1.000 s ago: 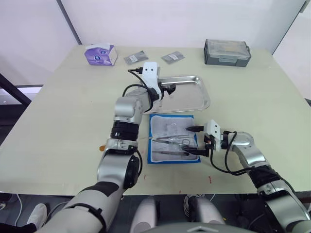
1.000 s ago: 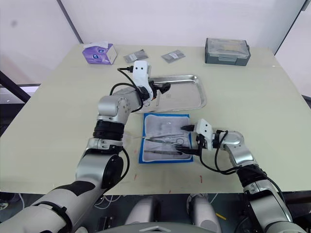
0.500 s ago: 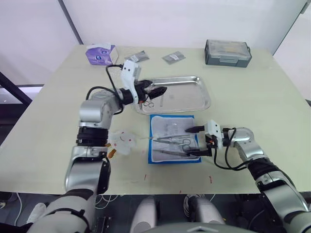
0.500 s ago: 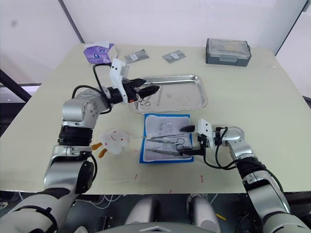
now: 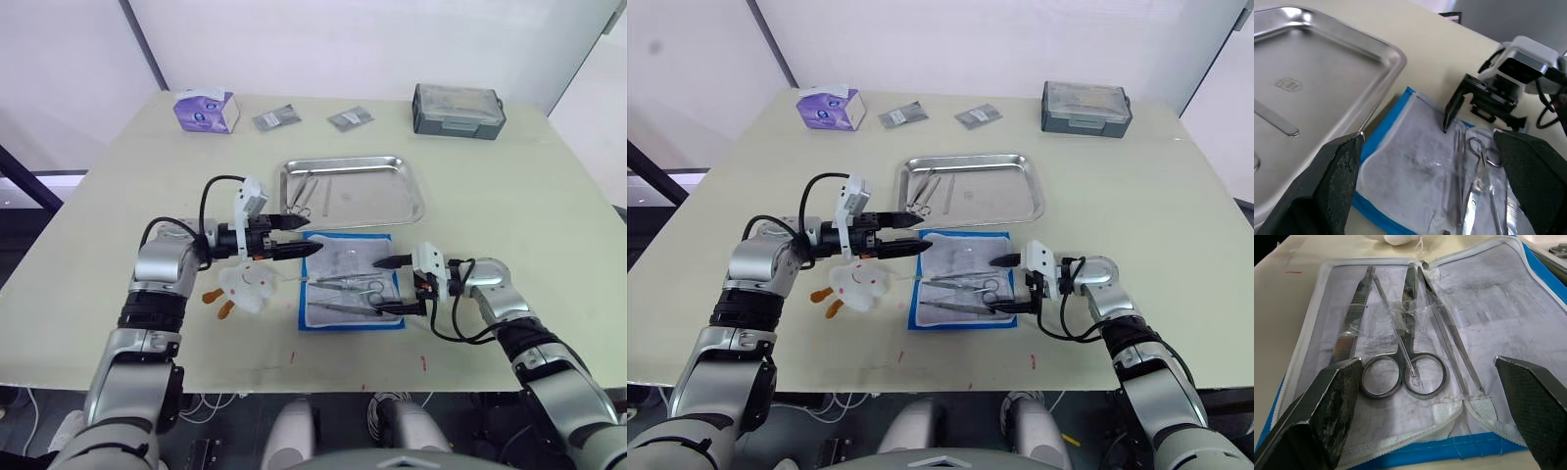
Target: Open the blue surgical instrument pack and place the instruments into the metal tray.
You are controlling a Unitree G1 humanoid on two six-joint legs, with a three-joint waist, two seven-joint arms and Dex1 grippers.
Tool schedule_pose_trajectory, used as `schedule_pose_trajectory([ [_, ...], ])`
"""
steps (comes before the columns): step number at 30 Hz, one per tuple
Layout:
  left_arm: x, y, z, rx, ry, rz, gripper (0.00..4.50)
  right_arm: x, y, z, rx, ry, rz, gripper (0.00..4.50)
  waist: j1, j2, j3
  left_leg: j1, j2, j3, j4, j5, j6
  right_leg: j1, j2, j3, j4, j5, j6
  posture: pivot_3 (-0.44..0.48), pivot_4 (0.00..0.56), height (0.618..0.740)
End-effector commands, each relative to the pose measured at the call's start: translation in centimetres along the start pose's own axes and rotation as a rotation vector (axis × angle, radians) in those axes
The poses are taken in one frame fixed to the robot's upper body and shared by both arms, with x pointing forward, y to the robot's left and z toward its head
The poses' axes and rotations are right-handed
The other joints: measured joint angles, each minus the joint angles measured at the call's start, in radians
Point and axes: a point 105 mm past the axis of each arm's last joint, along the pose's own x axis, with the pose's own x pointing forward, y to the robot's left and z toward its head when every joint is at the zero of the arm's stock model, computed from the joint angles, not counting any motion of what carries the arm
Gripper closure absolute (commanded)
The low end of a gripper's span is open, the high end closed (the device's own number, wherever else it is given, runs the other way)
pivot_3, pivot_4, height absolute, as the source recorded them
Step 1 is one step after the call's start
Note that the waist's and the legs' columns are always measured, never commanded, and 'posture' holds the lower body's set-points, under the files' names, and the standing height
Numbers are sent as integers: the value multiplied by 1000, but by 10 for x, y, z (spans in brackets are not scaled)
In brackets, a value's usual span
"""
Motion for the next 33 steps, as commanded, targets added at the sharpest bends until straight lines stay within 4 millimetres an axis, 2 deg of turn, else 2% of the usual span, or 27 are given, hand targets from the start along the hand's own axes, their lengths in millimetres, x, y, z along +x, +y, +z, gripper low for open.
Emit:
schedule_pose_trajectory([
  [1, 0, -3, 0, 86, 54, -39, 28, -9, 35, -65, 214, 192, 23, 0, 0, 0, 0, 0, 0, 0, 0, 0, 0, 0, 0, 0, 0, 0, 0, 0, 150, 734],
  [15, 9, -4, -17, 187, 181, -97, 28, -9, 36, -66, 217, 192, 16, 0, 1, 0, 0, 0, 0, 0, 0, 0, 0, 0, 0, 0, 0, 0, 0, 0, 150, 734],
  [20, 23, -1, -24, 316, 261, -130, 28, -8, 35, -66, 215, 192, 15, 0, 1, 0, 0, 0, 0, 0, 0, 0, 0, 0, 0, 0, -1, 0, 0, 0, 150, 734],
  [25, 37, 2, -25, 402, 249, -131, 28, -8, 35, -66, 216, 193, 13, 0, 1, 0, -1, 0, 0, 0, 0, 0, 0, 0, 0, 0, -1, 0, 0, 0, 150, 734],
  [33, 43, 3, -36, 470, 287, -164, 28, -10, 33, -65, 209, 197, 7, 0, 1, -2, -2, 0, 0, 0, 0, 0, 1, 0, 0, 0, -1, 0, 0, 0, 150, 734],
])
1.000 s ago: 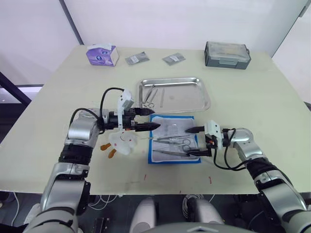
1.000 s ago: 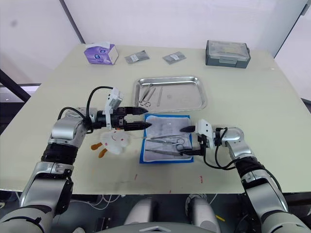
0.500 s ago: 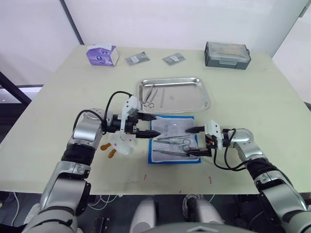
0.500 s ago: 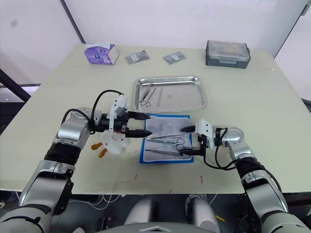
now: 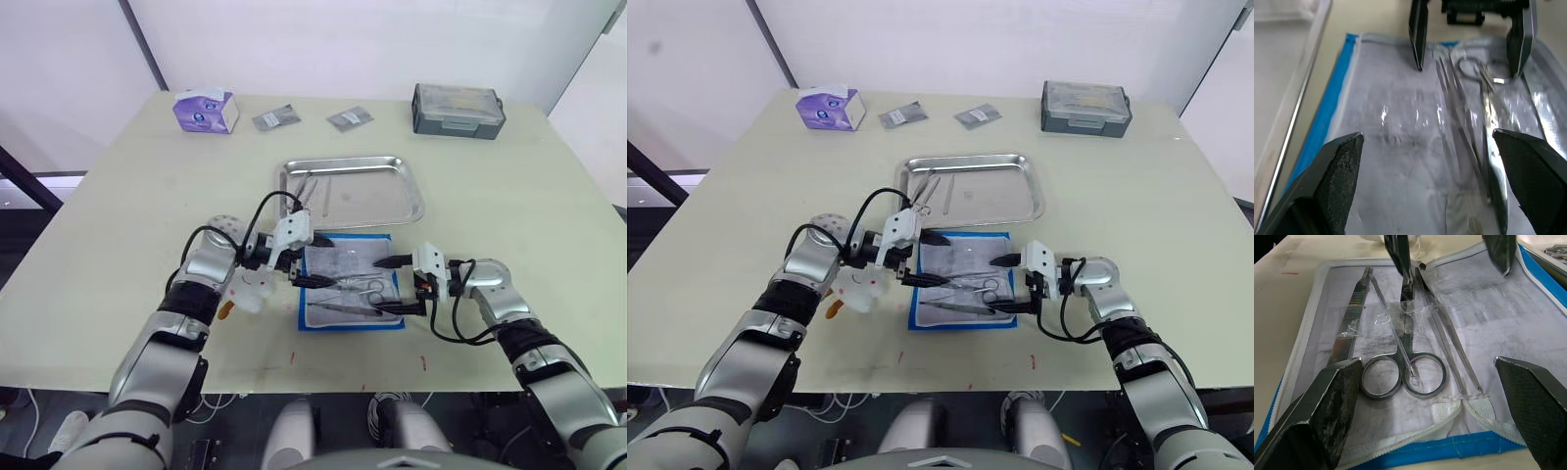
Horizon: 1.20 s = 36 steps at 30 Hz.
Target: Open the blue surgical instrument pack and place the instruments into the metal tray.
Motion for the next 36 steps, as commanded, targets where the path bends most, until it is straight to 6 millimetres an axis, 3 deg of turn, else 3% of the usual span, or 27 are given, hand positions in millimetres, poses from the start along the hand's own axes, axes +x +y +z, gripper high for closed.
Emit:
schedule_pose_trajectory([
  [1, 0, 6, 8, 51, -9, 5, 28, -10, 33, -65, 210, 201, 17, 0, 0, -1, 0, 0, 0, 0, 0, 0, 0, 0, 0, 0, 0, 0, 0, 0, 150, 734],
  [29, 14, -15, -3, 41, -5, -88, 28, -7, 33, -64, 205, 195, 14, 0, 0, -1, -2, 0, 0, 0, 0, 0, 0, 0, 0, 0, 0, 0, 0, 0, 150, 734],
  [33, 15, -15, -3, 32, -10, -85, 1054, -7, 33, -63, 204, 193, 14, 0, 0, -1, -2, 0, 0, 0, 0, 0, 0, 0, 0, 0, 0, 0, 0, 0, 150, 734],
  [36, 16, -14, -2, 24, -20, -83, 2505, -6, 34, -64, 204, 193, 15, 0, 0, 0, -2, 0, 0, 0, 0, 0, 0, 0, 0, 0, 0, 0, 0, 0, 150, 734],
])
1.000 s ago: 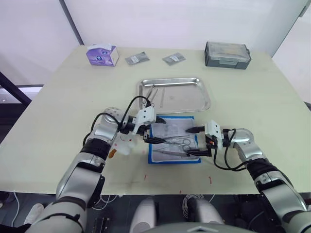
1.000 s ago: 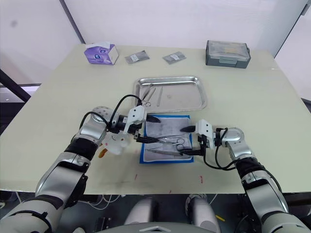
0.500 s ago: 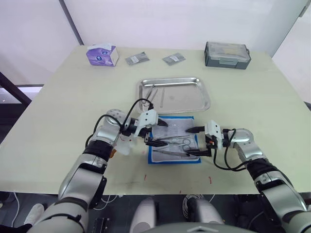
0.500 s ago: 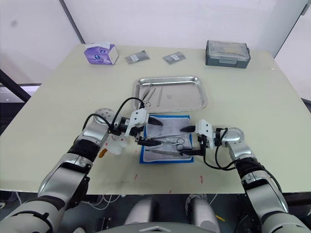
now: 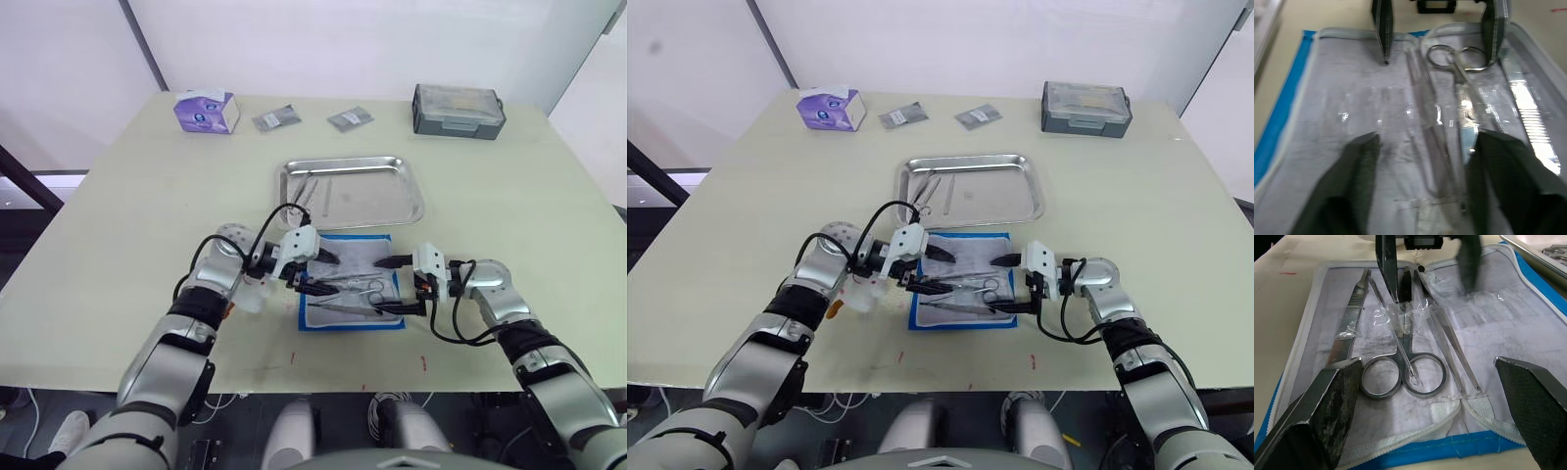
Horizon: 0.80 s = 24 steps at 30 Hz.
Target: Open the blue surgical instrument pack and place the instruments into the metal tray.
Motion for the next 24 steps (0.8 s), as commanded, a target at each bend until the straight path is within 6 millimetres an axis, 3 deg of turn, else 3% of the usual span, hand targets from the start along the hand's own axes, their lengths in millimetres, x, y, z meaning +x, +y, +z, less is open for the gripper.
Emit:
schedule_pose_trajectory([
  [1, 1, 2, 2, -2, -3, 16, 2949, -6, 34, -64, 203, 194, 26, 0, 0, 1, -1, 0, 0, 0, 0, 0, 0, 0, 0, 0, 0, 0, 0, 0, 150, 734],
  [3, 1, 3, 3, -5, -6, 15, 3990, -6, 34, -64, 203, 194, 25, 0, 1, 2, 0, 1, 0, 0, 0, 0, 0, 1, 0, 0, 0, 0, 0, 0, 150, 734],
  [5, 1, 2, 3, -8, -7, 12, 4348, -6, 34, -64, 202, 194, 24, 0, 1, 2, 0, 8, 0, 0, -3, 0, 0, 8, 0, 0, -3, 0, 0, 0, 150, 734],
  [18, -7, 6, 0, -33, 7, 33, 4351, -6, 36, -63, 204, 191, 29, 0, 0, 2, 0, 13, 0, 0, -6, 0, 1, 12, -1, 0, -4, 0, 0, 0, 150, 734],
  [22, -8, 11, 8, -93, -36, 46, 4351, -5, 35, -63, 202, 190, 30, 0, 0, 2, 0, 13, 0, 0, -6, 0, 1, 12, -1, 0, -4, 0, 0, 0, 150, 734],
  [24, -8, 11, 9, -84, -38, 51, 3345, -5, 35, -63, 202, 189, 31, 0, 0, 2, 0, 13, 0, 0, -6, 0, 1, 12, -1, 0, -4, 0, 0, 0, 150, 734],
])
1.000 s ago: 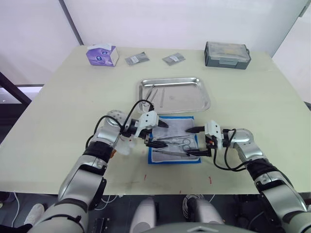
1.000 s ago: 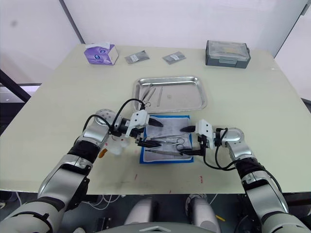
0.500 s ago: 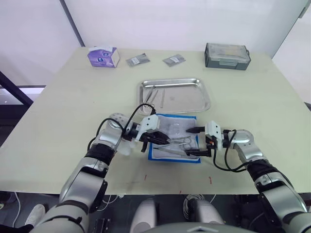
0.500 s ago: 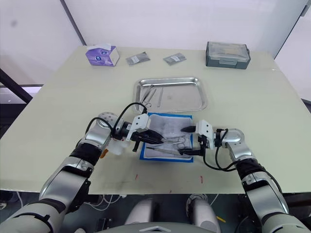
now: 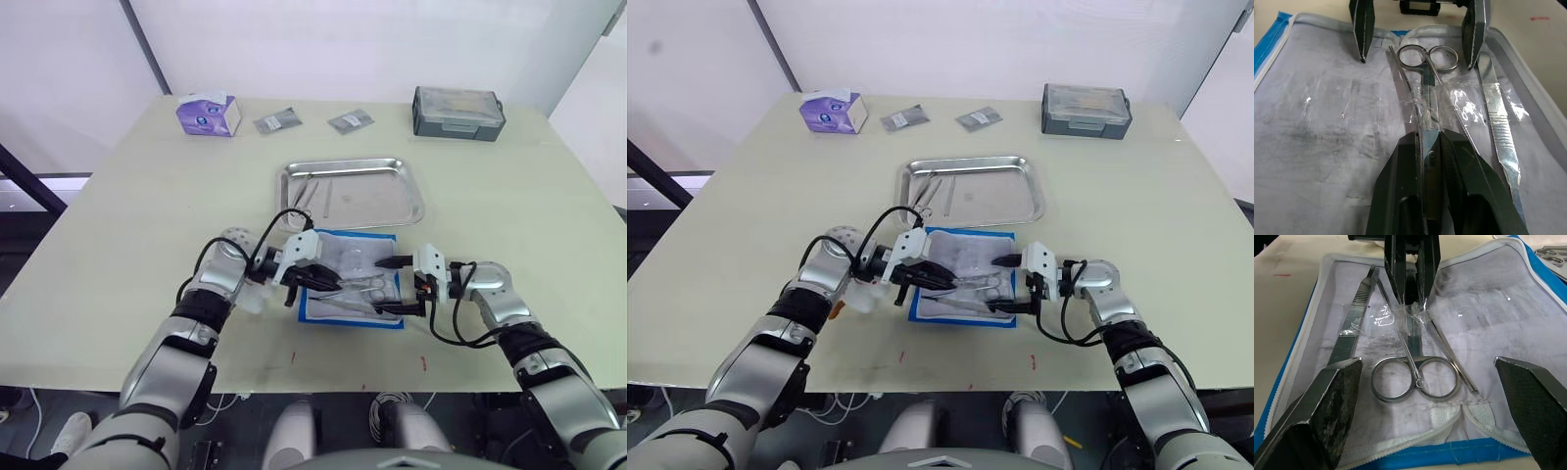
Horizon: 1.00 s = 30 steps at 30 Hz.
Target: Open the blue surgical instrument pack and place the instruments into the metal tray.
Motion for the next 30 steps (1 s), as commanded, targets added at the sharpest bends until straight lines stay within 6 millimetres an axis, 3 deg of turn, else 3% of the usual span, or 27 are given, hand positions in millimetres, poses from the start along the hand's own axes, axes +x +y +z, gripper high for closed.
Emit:
schedule_pose_trajectory([
  [1, -11, 12, 12, 28, -16, 82, 3172, -6, 34, -61, 193, 192, 53, 0, 0, 0, 0, 0, 0, 0, 0, 0, 0, 0, 0, 0, 0, 0, 0, 0, 150, 734],
  [14, -19, 16, 20, 51, -50, 103, 3172, -5, 35, -61, 196, 189, 50, 0, -1, 0, 0, 0, 0, 0, -1, 0, 0, 0, 0, 0, 0, 0, 0, 0, 150, 734],
  [24, -41, 10, 27, 17, -77, 23, 3172, -4, 34, -60, 195, 185, 46, 0, -2, 2, 2, 0, 1, 0, -1, 0, 0, 0, 0, 0, -1, 0, 0, 0, 150, 734],
  [30, -34, 17, 22, 34, -55, 58, 3172, -6, 34, -60, 193, 191, 47, 0, -1, 2, 2, 0, 0, 0, -1, 0, 0, 0, 0, 0, -1, 0, 0, 0, 150, 734],
])
